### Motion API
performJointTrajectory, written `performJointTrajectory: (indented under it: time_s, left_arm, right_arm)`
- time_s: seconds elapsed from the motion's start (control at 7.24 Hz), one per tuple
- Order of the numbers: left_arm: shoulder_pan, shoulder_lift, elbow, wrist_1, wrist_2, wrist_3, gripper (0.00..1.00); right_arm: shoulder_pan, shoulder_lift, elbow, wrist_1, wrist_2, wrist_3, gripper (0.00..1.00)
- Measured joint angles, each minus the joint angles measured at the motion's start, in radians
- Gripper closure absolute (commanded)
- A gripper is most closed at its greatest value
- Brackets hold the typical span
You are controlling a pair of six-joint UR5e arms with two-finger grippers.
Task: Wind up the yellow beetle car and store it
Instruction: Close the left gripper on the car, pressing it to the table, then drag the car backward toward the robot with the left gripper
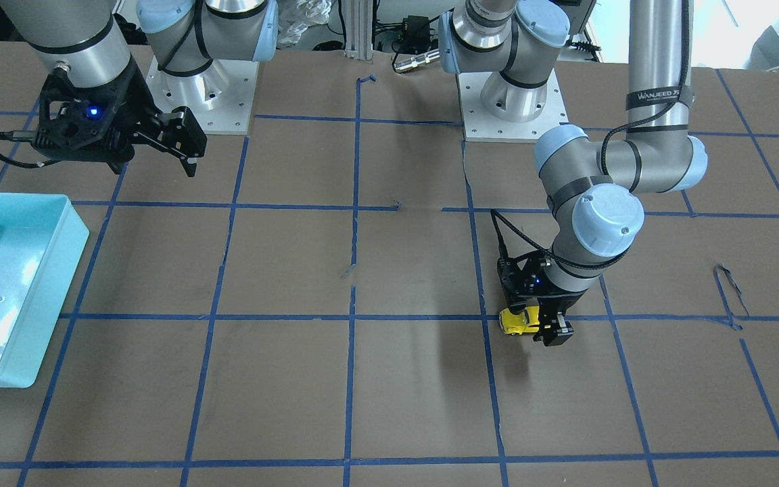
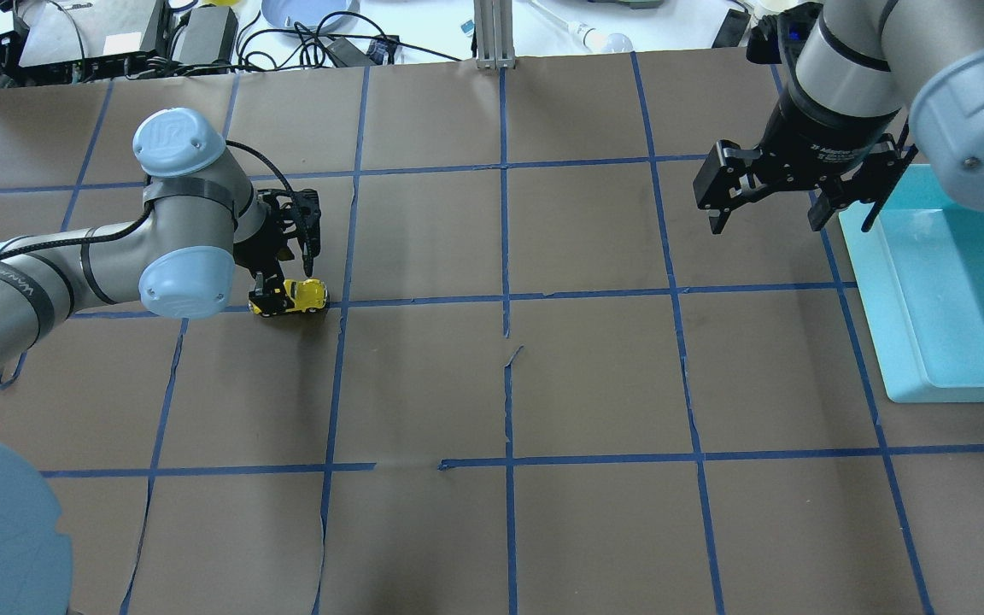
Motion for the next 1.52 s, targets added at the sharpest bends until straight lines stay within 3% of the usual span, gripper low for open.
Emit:
performJointTrajectory:
  time_s: [0.41,1.11,1.52]
  left_arm:
    - [0.001,-0.028,0.008,0.03,0.001,0.005,0.21]
    - [0.023,-0.056,0.007,0.042,0.003,0.011,0.4]
    - [0.039,-0.056,0.002,0.039,0.006,0.005,0.62]
  right_arm:
    - [0.001,0.001,0.0,0.001,-0.001,0.003,0.0]
    - [0.001,0.001,0.0,0.002,0.0,0.006,0.0]
    - [0.001,0.0,0.0,0.002,-0.003,0.007,0.0]
